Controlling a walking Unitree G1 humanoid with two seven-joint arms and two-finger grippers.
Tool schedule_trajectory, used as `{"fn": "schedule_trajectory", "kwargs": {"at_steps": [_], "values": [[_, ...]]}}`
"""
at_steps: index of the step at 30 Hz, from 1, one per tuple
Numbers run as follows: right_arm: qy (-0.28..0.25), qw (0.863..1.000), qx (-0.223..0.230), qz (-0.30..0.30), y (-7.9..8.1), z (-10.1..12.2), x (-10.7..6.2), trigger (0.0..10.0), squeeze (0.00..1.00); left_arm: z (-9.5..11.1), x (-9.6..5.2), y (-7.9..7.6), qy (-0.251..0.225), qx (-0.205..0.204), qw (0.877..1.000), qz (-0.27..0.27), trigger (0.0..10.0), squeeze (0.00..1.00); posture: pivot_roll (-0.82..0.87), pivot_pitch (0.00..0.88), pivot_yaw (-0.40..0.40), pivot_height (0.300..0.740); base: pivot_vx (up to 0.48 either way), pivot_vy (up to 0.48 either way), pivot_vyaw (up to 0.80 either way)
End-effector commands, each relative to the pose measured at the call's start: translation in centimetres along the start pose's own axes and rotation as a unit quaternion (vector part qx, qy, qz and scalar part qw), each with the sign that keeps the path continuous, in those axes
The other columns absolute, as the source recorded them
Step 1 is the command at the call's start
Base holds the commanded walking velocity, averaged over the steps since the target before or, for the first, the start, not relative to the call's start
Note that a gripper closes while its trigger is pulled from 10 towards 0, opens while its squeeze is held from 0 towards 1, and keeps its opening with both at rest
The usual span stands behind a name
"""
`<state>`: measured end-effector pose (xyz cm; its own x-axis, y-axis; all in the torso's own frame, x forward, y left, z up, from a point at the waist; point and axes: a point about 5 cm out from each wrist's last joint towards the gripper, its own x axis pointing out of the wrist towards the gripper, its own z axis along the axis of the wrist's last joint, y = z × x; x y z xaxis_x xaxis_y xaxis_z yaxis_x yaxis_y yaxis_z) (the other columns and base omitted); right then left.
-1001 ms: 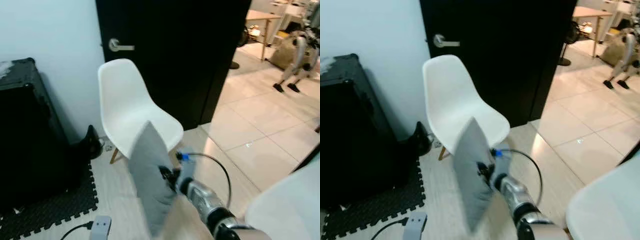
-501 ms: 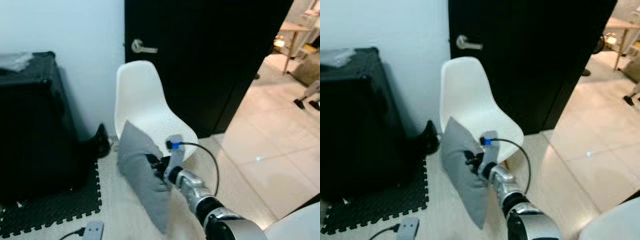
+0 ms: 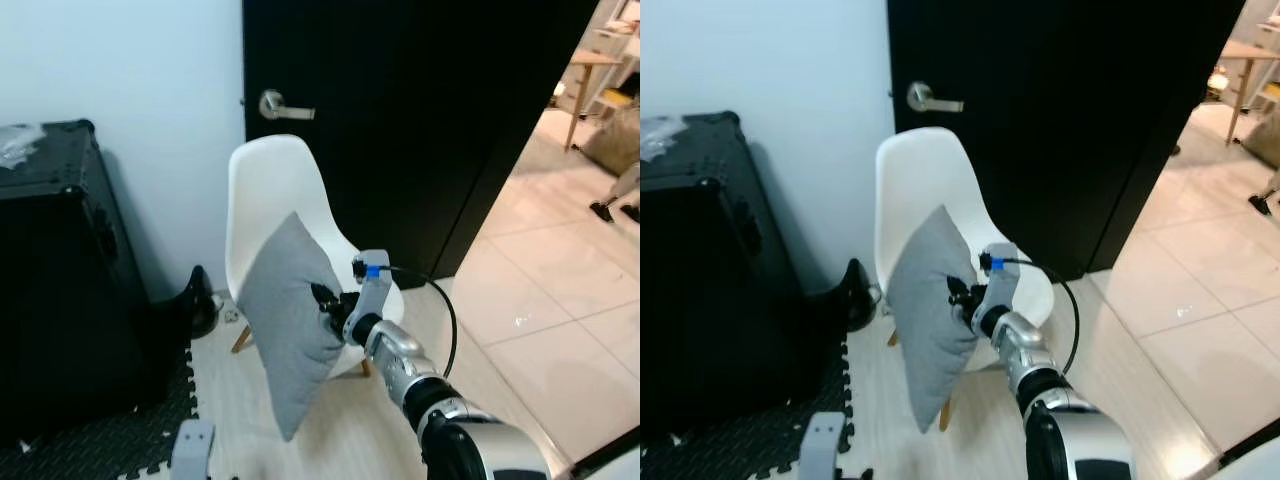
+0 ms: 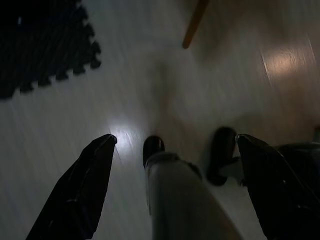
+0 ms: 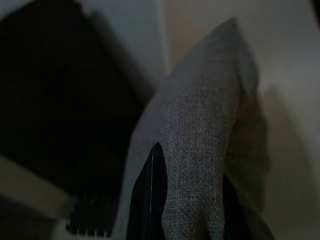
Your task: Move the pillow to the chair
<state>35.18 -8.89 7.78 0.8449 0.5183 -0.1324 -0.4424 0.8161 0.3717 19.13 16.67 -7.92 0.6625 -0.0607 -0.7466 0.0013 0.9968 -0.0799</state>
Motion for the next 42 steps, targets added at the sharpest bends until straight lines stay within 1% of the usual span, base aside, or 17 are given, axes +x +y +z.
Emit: {"fn": "schedule_trajectory", "kwargs": {"at_steps": [1, 10, 15, 18, 26, 27, 28, 29, 30, 32, 34, 39, 40, 42], "values": [[-0.045, 0.999, -0.003, -0.011, -0.7, 1.9, 0.0, 10.0, 0.0, 0.8, 0.3, -1.2, -0.015, -0.004, 1.0, -0.018, 10.0, 0.0, 0.16, 0.0, -0.07, 0.74, 0.352, 0.0, 0.0], [-0.038, 0.999, -0.009, -0.003, -0.4, 1.6, 0.1, 10.0, 0.0, 1.4, 0.4, -1.5, -0.025, -0.002, 0.999, -0.025, 10.0, 0.0, 0.16, 0.0, -0.071, 0.74, 0.355, 0.0, 0.0], [-0.026, 1.0, -0.008, -0.01, -0.4, 1.3, 0.1, 10.0, 0.0, 1.6, 0.5, -1.8, -0.031, -0.002, 0.999, -0.028, 10.0, 0.0, 0.16, 0.0, -0.074, 0.74, 0.358, 0.0, 0.0], [-0.007, 0.999, -0.013, -0.036, -0.7, 1.1, 0.1, 10.0, 0.0, 1.8, 0.5, -2.1, -0.037, -0.002, 0.999, -0.032, 10.0, 0.0, 0.15, 0.0, -0.078, 0.74, 0.359, 0.0, 0.0], [0.022, 0.997, -0.026, -0.071, -1.3, 0.4, -0.2, 10.0, 0.0, 1.9, 0.6, -2.5, -0.043, -0.001, 0.998, -0.038, 10.0, 0.0, 0.15, 0.0, -0.082, 0.74, 0.358, 0.0, 0.0], [0.05, 0.995, -0.031, -0.08, -1.5, -0.4, -0.4, 10.0, 0.0, 2.0, 0.6, -2.5, -0.045, -0.001, 0.998, -0.038, 10.0, 0.0, 0.15, 0.0, -0.084, 0.74, 0.356, 0.0, 0.0], [0.085, 0.993, -0.04, -0.077, -1.4, -1.4, -0.6, 10.0, 0.0, 2.2, 0.6, -2.5, -0.047, -0.003, 0.998, -0.034, 10.0, 0.0, 0.15, 0.0, -0.084, 0.74, 0.0, 0.0, 0.0], [0.085, 0.993, -0.04, -0.077, -1.4, -1.4, -0.6, 10.0, 0.0, 2.2, 0.6, -2.5, -0.047, -0.003, 0.998, -0.034, 10.0, 0.0, 0.15, 0.0, -0.084, 0.74, 0.0, 0.0, 0.0], [0.108, 0.99, -0.047, -0.073, -1.4, -2.1, -0.8, 10.0, 0.0, 2.3, 0.6, -2.4, -0.048, -0.004, 0.998, -0.03, 10.0, 0.0, 0.15, 0.0, -0.084, 0.74, 0.0, 0.0, 0.0], [0.137, 0.987, -0.057, -0.067, -1.2, -3.1, -1.0, 10.0, 0.0, 2.5, 0.7, -2.4, -0.052, -0.006, 0.998, -0.028, 10.0, 0.0, 0.16, 0.0, -0.086, 0.74, 0.0, 0.0, 0.0], [0.151, 0.984, -0.064, -0.067, -1.1, -3.5, -1.1, 10.0, 0.0, 2.7, 0.7, -2.5, -0.056, -0.006, 0.998, -0.029, 10.0, 0.0, 0.16, 0.0, -0.086, 0.74, 0.0, 0.0, 0.0], [0.154, 0.983, -0.065, -0.068, -1.1, -3.6, -1.1, 10.0, 0.0, 2.7, 0.7, -2.5, -0.057, -0.006, 0.998, -0.029, 10.0, 0.0, 0.16, 0.0, -0.086, 0.74, 0.0, 0.0, 0.0], [0.141, 0.988, -0.041, -0.058, -0.7, -3.4, -0.8, 10.0, 0.0, 3.2, 0.8, -2.8, -0.064, 0.005, 0.997, -0.032, 10.0, 0.0, 0.15, 0.0, -0.082, 0.73, 0.0, 0.0, 0.0], [0.132, 0.989, -0.029, -0.055, -0.6, -3.2, -0.7, 10.0, 0.0, 3.5, 0.8, -3.1, -0.07, 0.011, 0.997, -0.036, 10.0, 0.0, 0.15, 0.0, -0.082, 0.72, 0.0, 0.0, 0.0]]}}
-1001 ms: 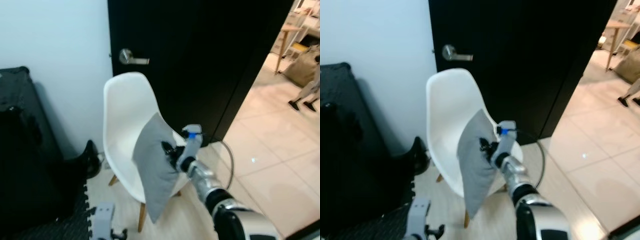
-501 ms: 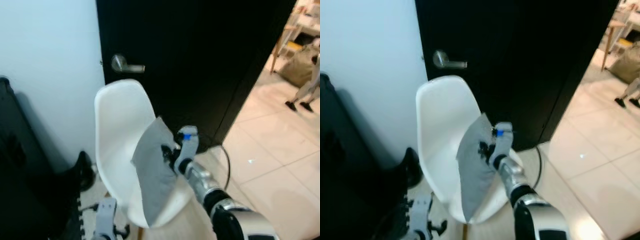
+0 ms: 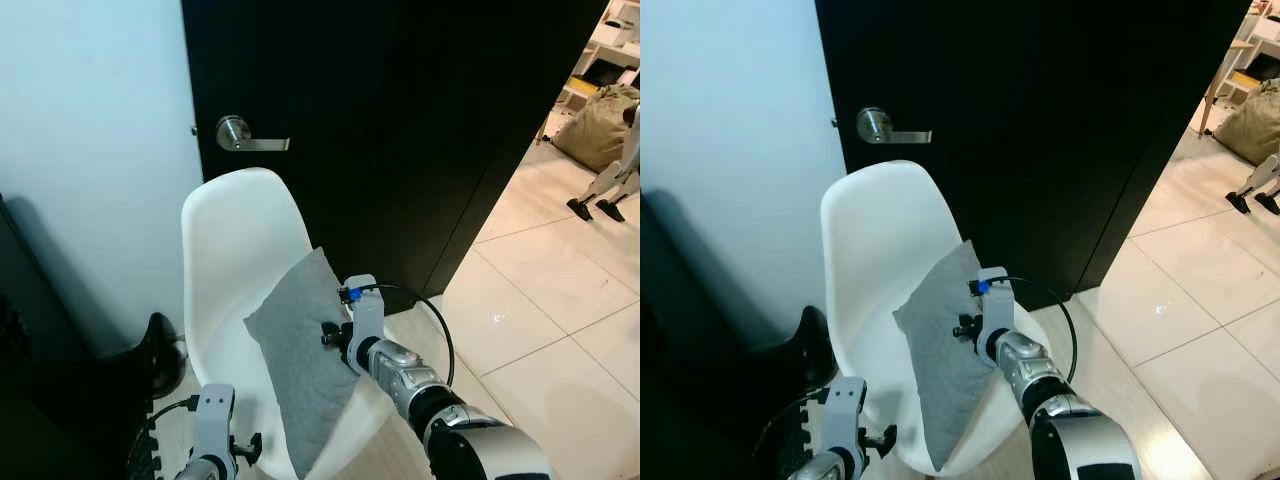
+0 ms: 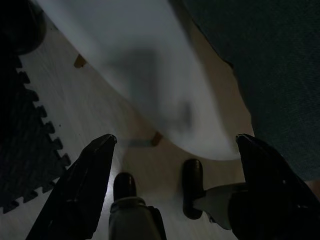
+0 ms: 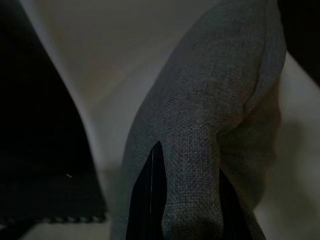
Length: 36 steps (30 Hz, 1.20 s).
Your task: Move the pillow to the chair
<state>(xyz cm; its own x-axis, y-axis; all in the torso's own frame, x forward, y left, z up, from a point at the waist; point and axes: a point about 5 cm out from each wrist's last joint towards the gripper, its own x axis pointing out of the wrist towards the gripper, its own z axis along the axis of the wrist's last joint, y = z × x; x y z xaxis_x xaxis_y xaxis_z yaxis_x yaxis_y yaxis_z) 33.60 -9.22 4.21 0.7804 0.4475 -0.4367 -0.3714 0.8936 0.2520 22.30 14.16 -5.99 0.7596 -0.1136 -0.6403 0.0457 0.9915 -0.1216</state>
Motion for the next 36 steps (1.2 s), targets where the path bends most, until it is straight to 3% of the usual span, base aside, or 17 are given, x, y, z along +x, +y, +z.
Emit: {"fn": "schedule_trajectory", "kwargs": {"at_steps": [1, 14, 23, 27, 32, 36], "values": [[-0.014, 1.0, 0.017, 0.01, 0.2, 0.6, 0.1, 10.0, 0.0, 0.1, 0.1, -0.5, -0.002, 0.011, 1.0, -0.007, 10.0, 0.0, 0.15, 0.0, -0.082, 0.715, 0.0, 0.0, 0.0], [-0.002, 1.0, 0.015, 0.003, 0.0, 0.1, 0.0, 10.0, 0.0, 0.7, 0.3, -0.8, -0.014, 0.019, 1.0, -0.006, 10.0, 0.0, 0.14, 0.0, -0.082, 0.645, 0.0, 0.0, 0.0], [-0.004, 1.0, 0.022, 0.007, 0.1, -0.1, 0.0, 10.0, 0.0, 1.1, 0.4, -1.0, -0.017, 0.035, 0.999, -0.007, 10.0, 0.0, 0.13, 0.0, -0.081, 0.635, 0.0, 0.0, 0.0], [0.0, 1.0, 0.023, 0.001, 0.0, -0.3, -0.1, 10.0, 0.0, 2.0, 0.7, -1.3, -0.034, 0.033, 0.999, -0.011, 10.0, 0.0, 0.14, 0.0, -0.082, 0.635, 0.0, 0.0, 0.0], [0.035, 0.999, 0.007, -0.036, -0.5, -1.3, -0.2, 10.0, 0.0, 5.0, 1.2, -2.0, -0.096, 0.024, 0.995, -0.016, 10.0, 0.0, 0.15, 0.0, -0.088, 0.625, 0.0, 0.0, 0.0], [0.038, 0.998, 0.004, -0.04, -0.4, -1.4, -0.2, 10.0, 0.0, 6.2, 1.3, -2.3, -0.117, 0.023, 0.993, -0.02, 10.0, 0.0, 0.15, 0.0, -0.089, 0.61, 0.0, 0.0, 0.0]]}}
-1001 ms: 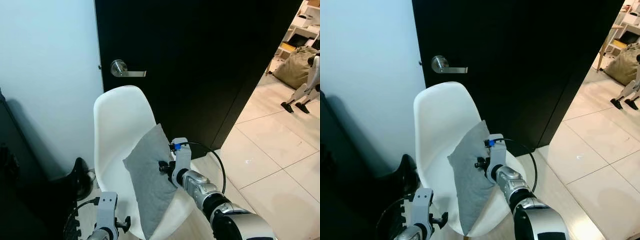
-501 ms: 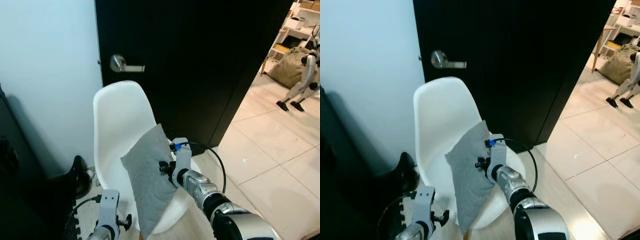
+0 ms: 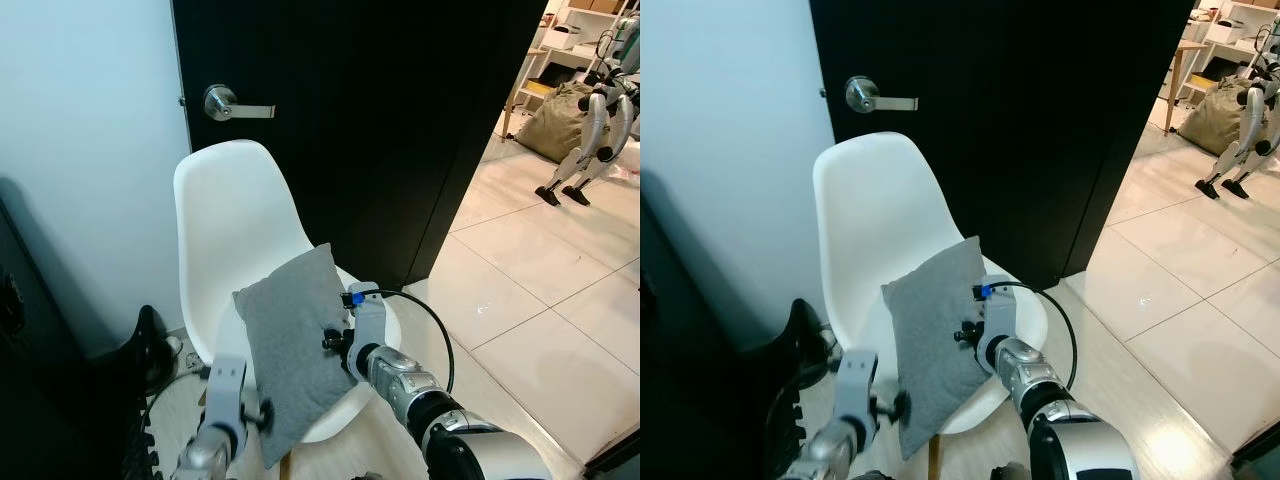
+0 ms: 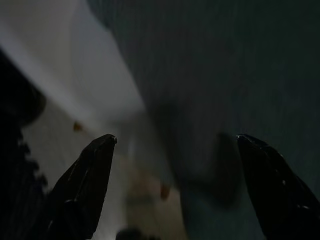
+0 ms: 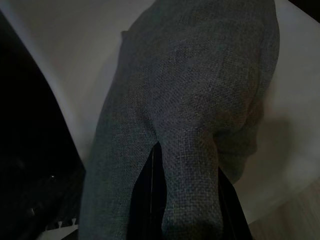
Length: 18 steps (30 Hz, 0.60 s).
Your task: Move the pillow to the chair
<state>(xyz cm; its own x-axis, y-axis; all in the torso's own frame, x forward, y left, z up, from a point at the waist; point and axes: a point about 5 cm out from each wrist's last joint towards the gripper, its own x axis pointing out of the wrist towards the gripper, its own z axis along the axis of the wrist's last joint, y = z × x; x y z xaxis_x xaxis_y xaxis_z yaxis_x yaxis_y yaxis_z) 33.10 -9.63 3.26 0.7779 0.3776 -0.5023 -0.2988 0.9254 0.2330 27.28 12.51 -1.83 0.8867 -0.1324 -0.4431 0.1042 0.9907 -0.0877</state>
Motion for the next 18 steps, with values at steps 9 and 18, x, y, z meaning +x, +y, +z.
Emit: {"fn": "schedule_trajectory", "kwargs": {"at_steps": [9, 18], "values": [[0.031, 0.998, -0.042, -0.025, 0.3, -1.0, 0.1, 10.0, 0.0, 1.2, 0.4, -1.2, -0.029, -0.013, 0.999, -0.018, 10.0, 0.0, 0.15, 0.0, -0.09, 0.571, 0.0, 0.0, 0.0], [0.04, 0.995, -0.082, -0.042, 1.0, -1.2, 0.3, 10.0, 0.0, 1.2, 0.4, -1.7, -0.034, -0.015, 0.999, -0.027, 10.0, 0.0, 0.16, 0.005, -0.103, 0.571, 0.0, 0.0, 0.0]]}}
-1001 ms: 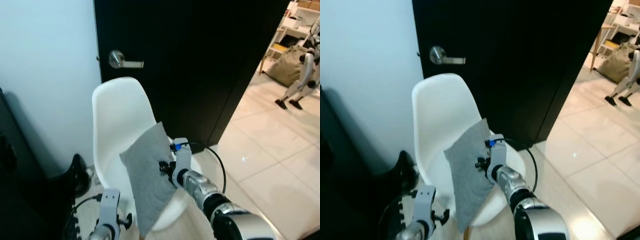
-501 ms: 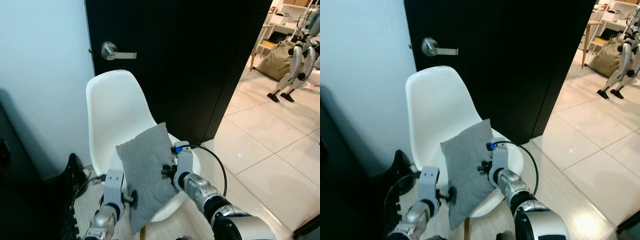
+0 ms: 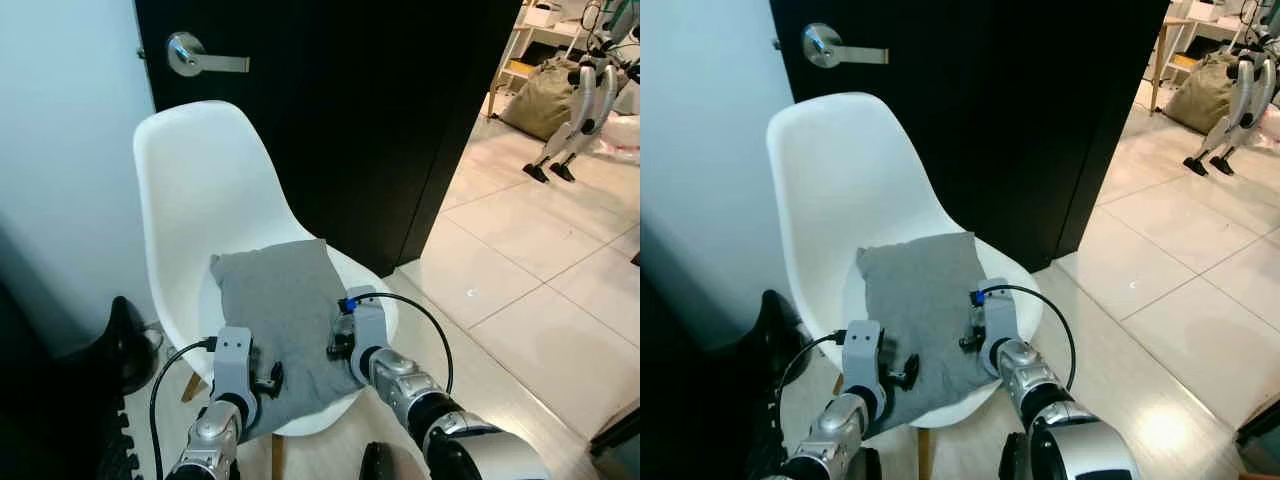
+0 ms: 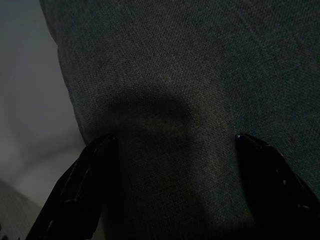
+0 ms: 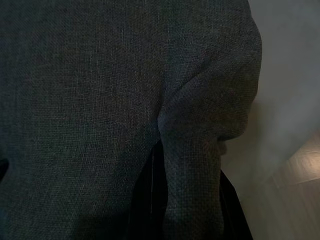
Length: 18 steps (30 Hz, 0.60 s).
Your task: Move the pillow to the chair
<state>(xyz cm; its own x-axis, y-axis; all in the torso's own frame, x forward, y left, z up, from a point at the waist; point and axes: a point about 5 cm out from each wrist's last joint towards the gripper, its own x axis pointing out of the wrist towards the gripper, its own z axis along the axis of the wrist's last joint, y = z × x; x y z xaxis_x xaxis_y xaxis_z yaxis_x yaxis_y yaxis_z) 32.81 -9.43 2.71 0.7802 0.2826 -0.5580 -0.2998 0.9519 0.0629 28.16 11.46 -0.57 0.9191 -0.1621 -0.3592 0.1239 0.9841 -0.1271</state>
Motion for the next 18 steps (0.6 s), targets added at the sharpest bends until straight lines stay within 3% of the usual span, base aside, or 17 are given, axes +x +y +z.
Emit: {"fn": "schedule_trajectory", "kwargs": {"at_steps": [1, 7, 18], "values": [[0.009, 1.0, -0.018, 0.005, 1.0, -0.1, 0.2, 10.0, 0.0, -0.4, 0.0, -0.6, 0.01, -0.002, 1.0, -0.009, 10.0, 0.0, 0.16, 0.005, -0.104, 0.571, 0.0, 0.0, 0.0], [-0.007, 1.0, -0.021, 0.008, 1.8, 0.9, 0.4, 10.0, 0.0, -0.6, -0.2, -0.5, 0.008, -0.004, 1.0, -0.006, 10.0, 0.0, 0.18, 0.012, -0.11, 0.571, 0.0, 0.0, 0.0], [-0.053, 0.998, 0.021, 0.014, 3.4, 3.7, 0.7, 10.0, 0.0, -0.7, -0.4, -0.5, 0.002, -0.008, 1.0, -0.005, 10.0, 0.0, 0.18, 0.029, -0.106, 0.571, 0.0, 0.0, 0.0]]}}
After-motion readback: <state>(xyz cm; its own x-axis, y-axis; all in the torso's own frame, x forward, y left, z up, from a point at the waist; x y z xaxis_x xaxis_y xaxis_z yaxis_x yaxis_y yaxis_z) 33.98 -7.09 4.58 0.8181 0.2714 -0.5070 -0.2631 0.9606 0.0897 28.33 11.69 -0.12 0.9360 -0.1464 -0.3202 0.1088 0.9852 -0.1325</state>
